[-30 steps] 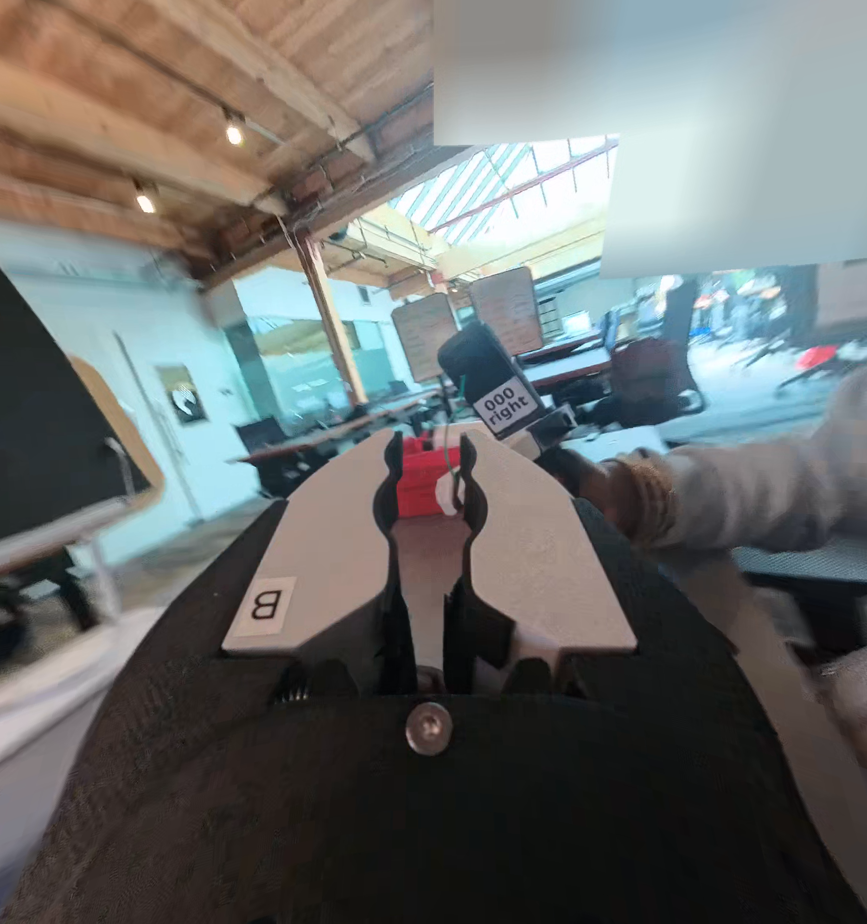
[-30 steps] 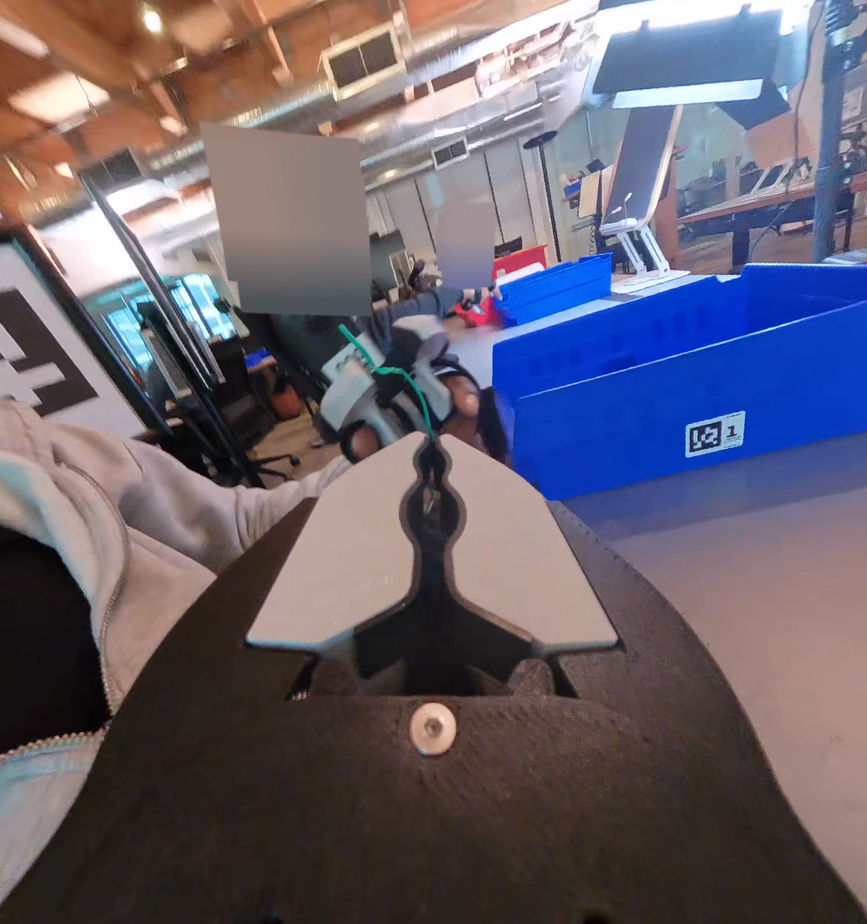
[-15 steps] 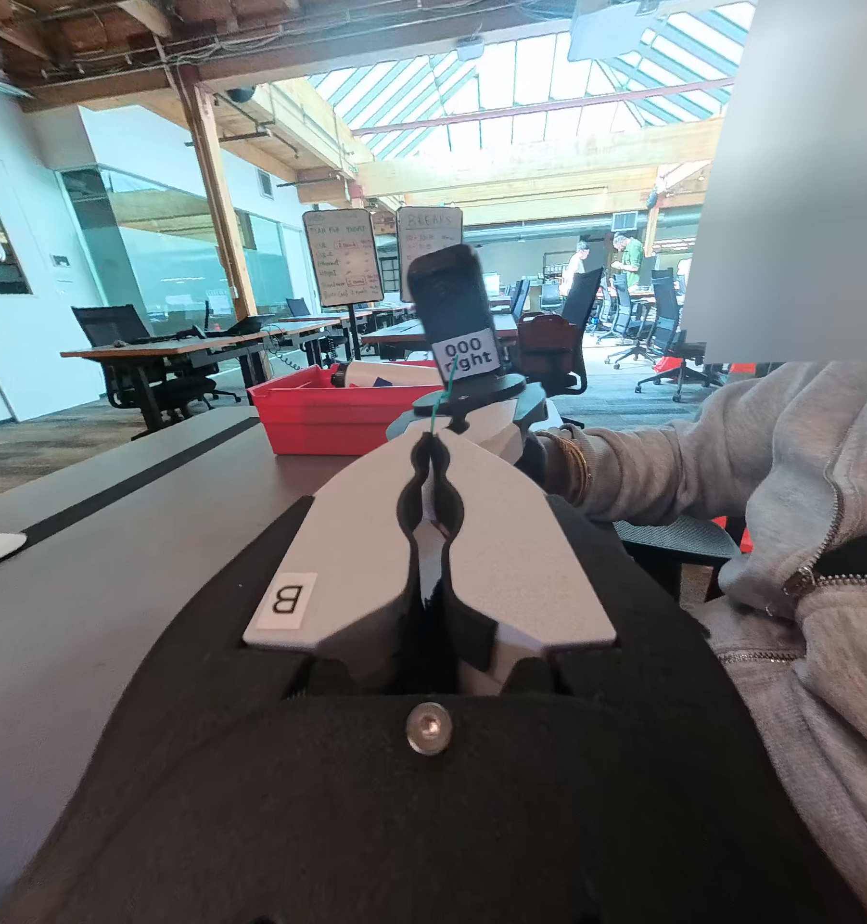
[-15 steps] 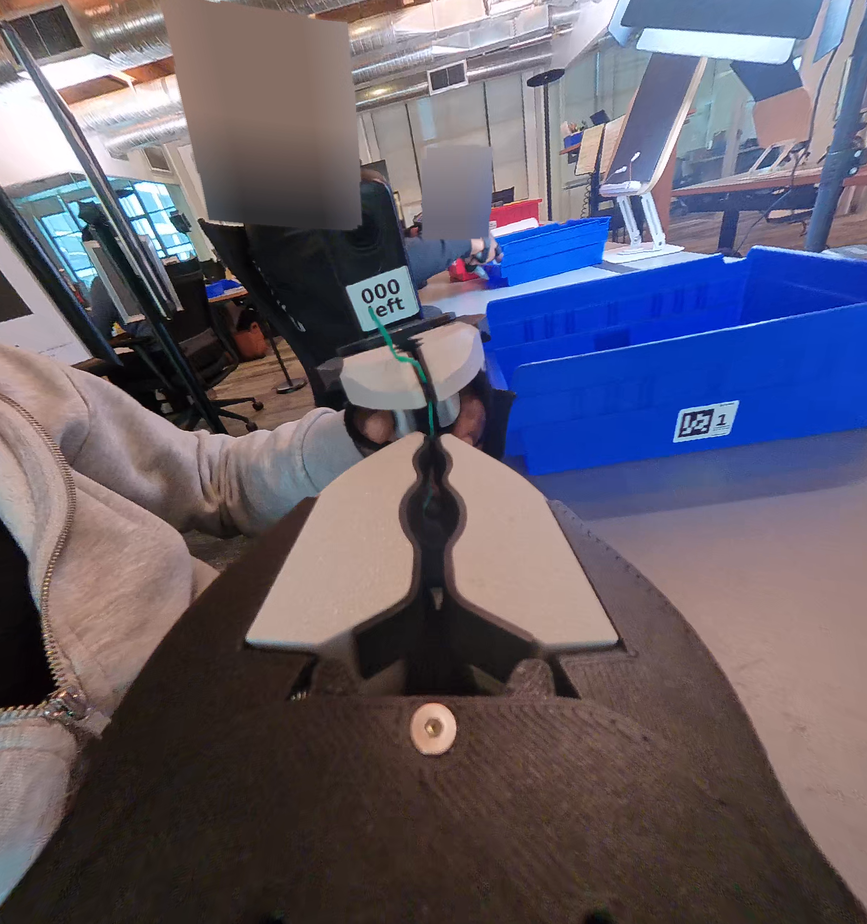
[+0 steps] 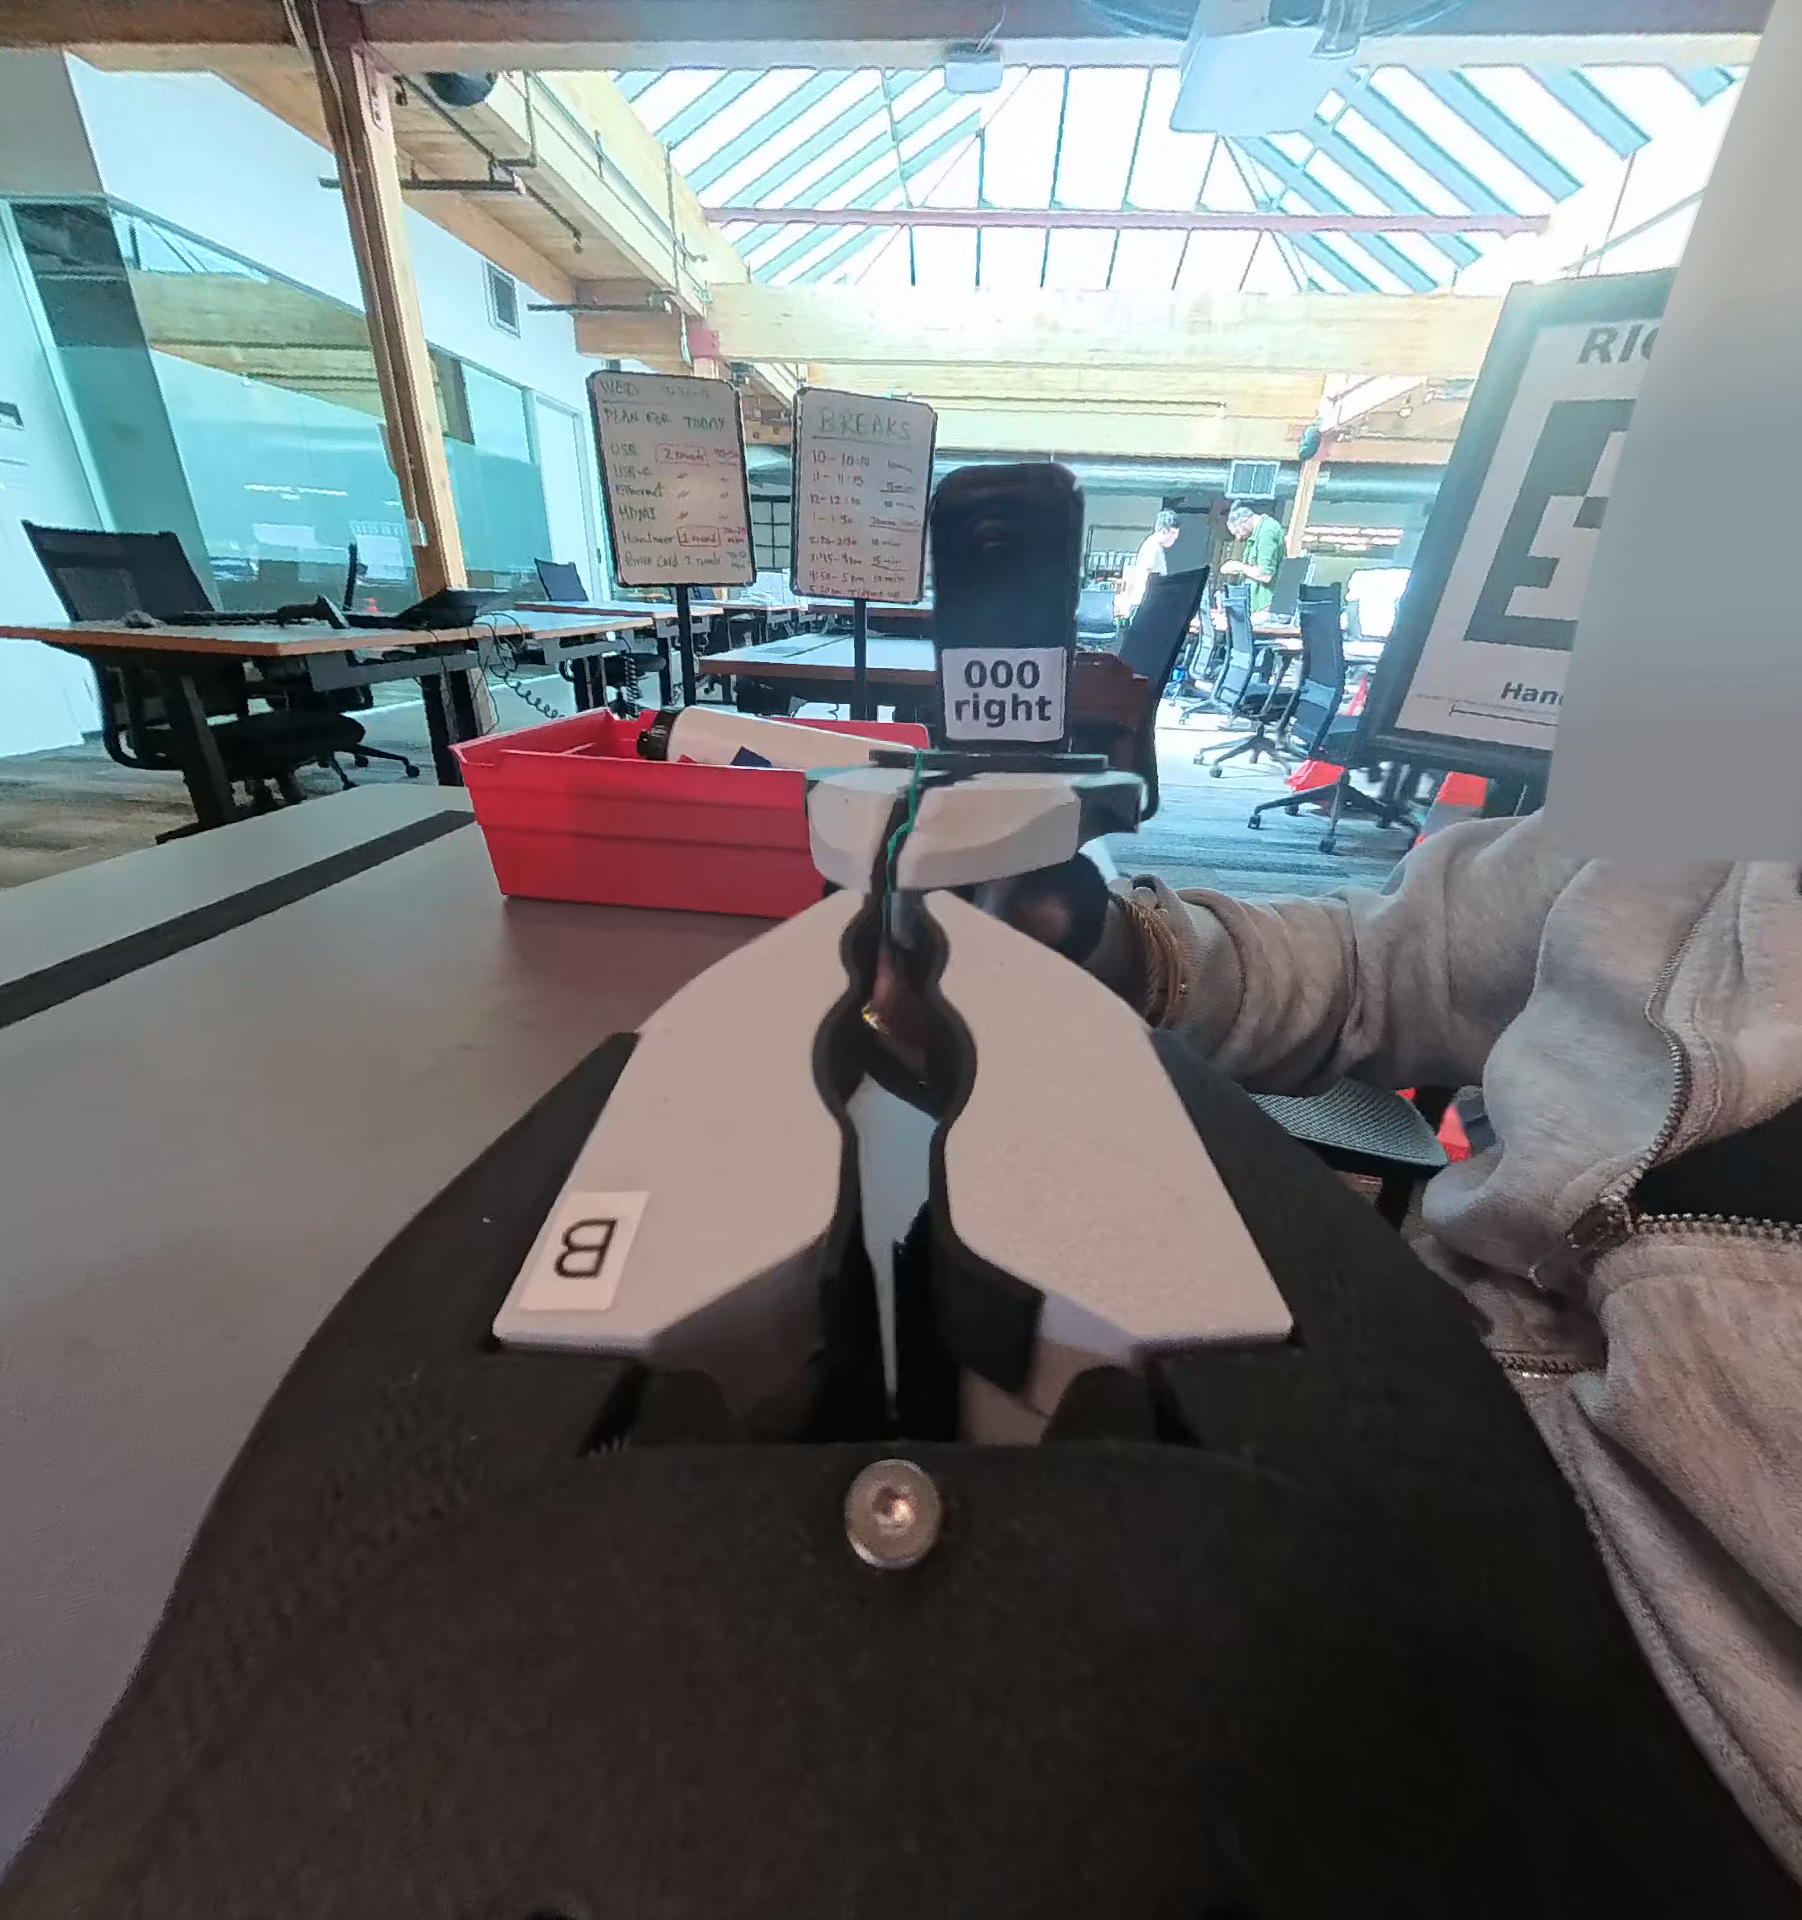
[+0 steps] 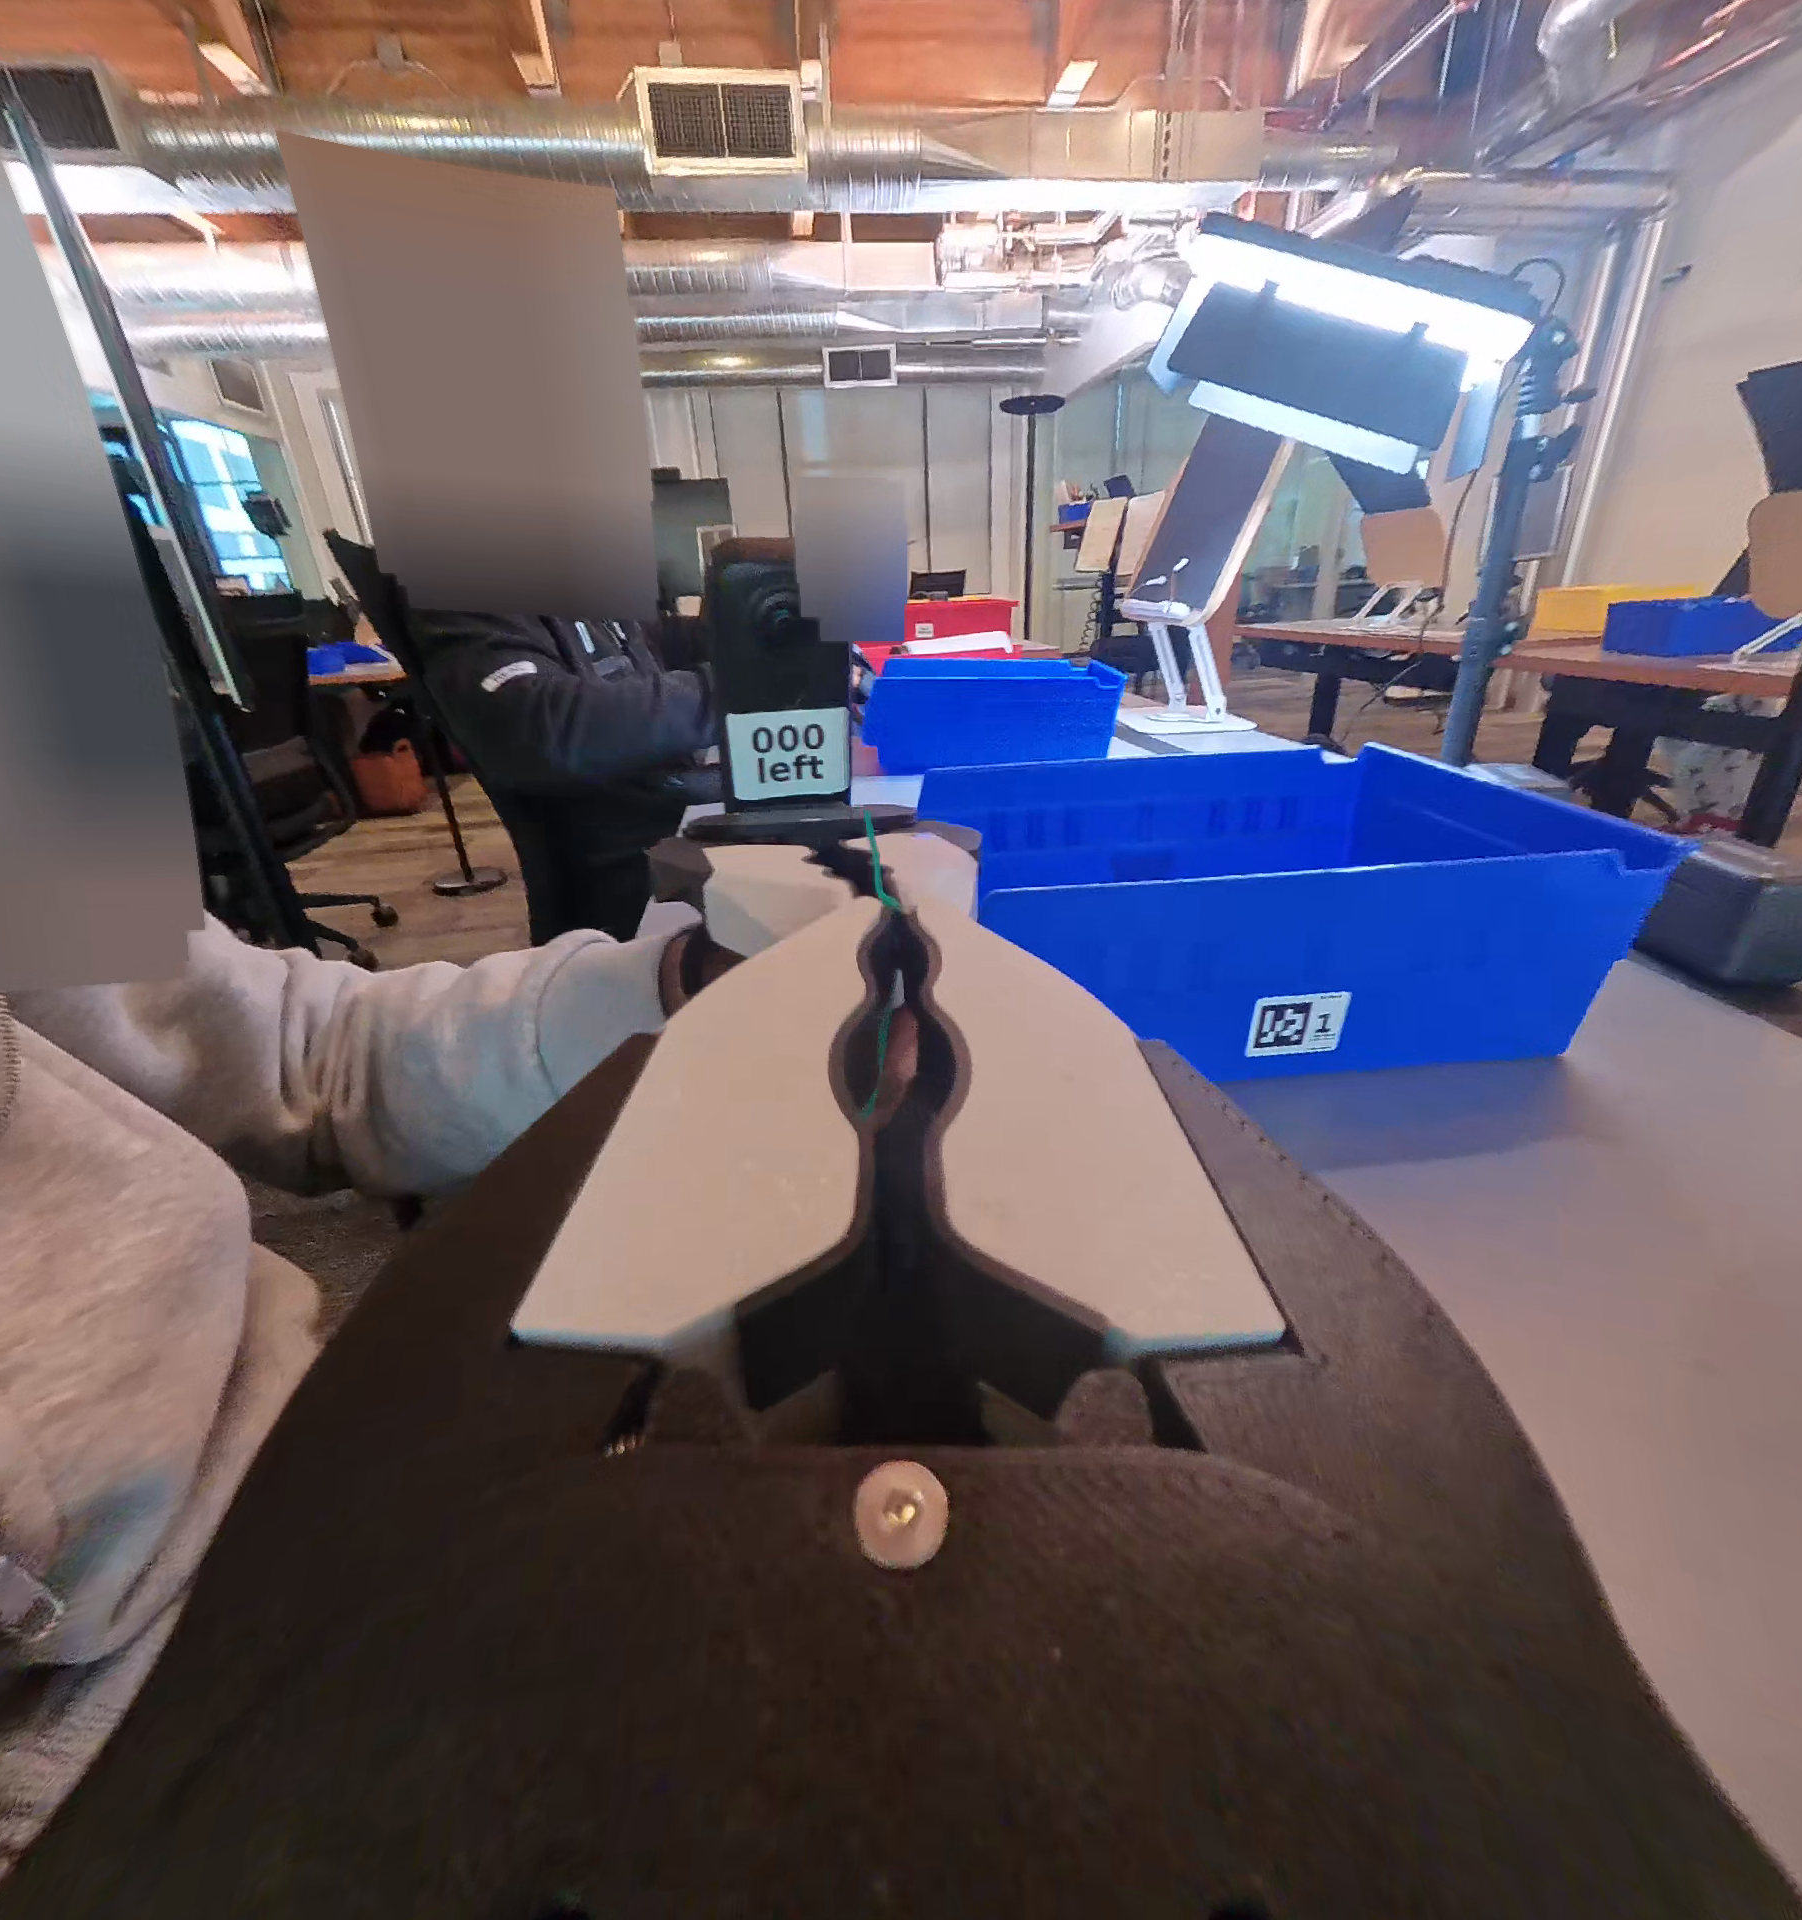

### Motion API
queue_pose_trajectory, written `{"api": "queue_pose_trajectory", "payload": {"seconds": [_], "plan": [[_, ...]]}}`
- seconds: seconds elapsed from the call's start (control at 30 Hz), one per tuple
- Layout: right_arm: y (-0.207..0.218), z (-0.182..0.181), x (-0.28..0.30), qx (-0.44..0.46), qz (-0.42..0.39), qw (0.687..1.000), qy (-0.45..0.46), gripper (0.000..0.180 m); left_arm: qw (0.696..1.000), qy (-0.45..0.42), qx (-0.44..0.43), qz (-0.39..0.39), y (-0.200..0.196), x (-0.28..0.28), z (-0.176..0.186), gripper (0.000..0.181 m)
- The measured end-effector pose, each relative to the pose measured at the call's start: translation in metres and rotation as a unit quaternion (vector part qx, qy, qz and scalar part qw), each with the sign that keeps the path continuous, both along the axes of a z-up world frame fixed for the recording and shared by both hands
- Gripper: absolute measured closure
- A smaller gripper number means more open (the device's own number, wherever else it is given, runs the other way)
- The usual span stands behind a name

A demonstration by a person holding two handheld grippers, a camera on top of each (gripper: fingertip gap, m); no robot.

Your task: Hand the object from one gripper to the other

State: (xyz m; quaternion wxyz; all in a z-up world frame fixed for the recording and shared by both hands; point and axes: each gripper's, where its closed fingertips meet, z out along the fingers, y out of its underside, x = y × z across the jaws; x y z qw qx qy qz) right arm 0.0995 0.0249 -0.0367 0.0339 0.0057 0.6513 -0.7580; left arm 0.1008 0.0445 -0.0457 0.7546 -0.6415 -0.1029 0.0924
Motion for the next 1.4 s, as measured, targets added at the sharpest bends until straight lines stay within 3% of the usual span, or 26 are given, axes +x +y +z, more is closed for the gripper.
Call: {"api": "queue_pose_trajectory", "payload": {"seconds": [0.07, 0.17, 0.4, 0.63, 0.9, 1.03, 1.13, 1.4], "plan": [[0.000, -0.001, -0.001, 0.006, -0.013, 1.000, 0.020, 0.178, 1.000, 0.016, 0.003, 0.015, -0.003, -0.002, 0.003, 0.162], [-0.002, -0.007, -0.003, 0.030, -0.033, 0.998, 0.051, 0.179, 0.999, 0.027, 0.023, 0.023, -0.008, -0.002, 0.011, 0.158], [-0.009, -0.018, 0.002, 0.060, -0.031, 0.995, 0.073, 0.179, 1.000, 0.027, 0.011, 0.004, -0.004, 0.003, 0.007, 0.181], [-0.012, -0.028, 0.002, 0.087, -0.001, 0.996, 0.013, 0.165, 0.999, 0.006, 0.032, 0.011, -0.011, -0.003, 0.011, 0.181], [-0.013, -0.028, 0.001, 0.082, 0.000, 0.997, 0.007, 0.178, 1.000, -0.002, 0.023, 0.000, -0.006, -0.001, 0.008, 0.181], [-0.006, -0.016, -0.007, 0.046, -0.015, 0.999, -0.013, 0.179, 0.999, -0.024, 0.025, 0.015, -0.009, -0.008, 0.006, 0.160], [0.001, -0.002, -0.012, 0.002, -0.020, 0.999, -0.028, 0.179, 0.999, -0.051, -0.001, 0.002, -0.002, -0.008, -0.005, 0.159], [-0.001, -0.001, -0.005, -0.008, -0.006, 1.000, -0.016, 0.179, 0.998, -0.063, 0.001, -0.031, 0.005, -0.001, -0.009, 0.179]]}}
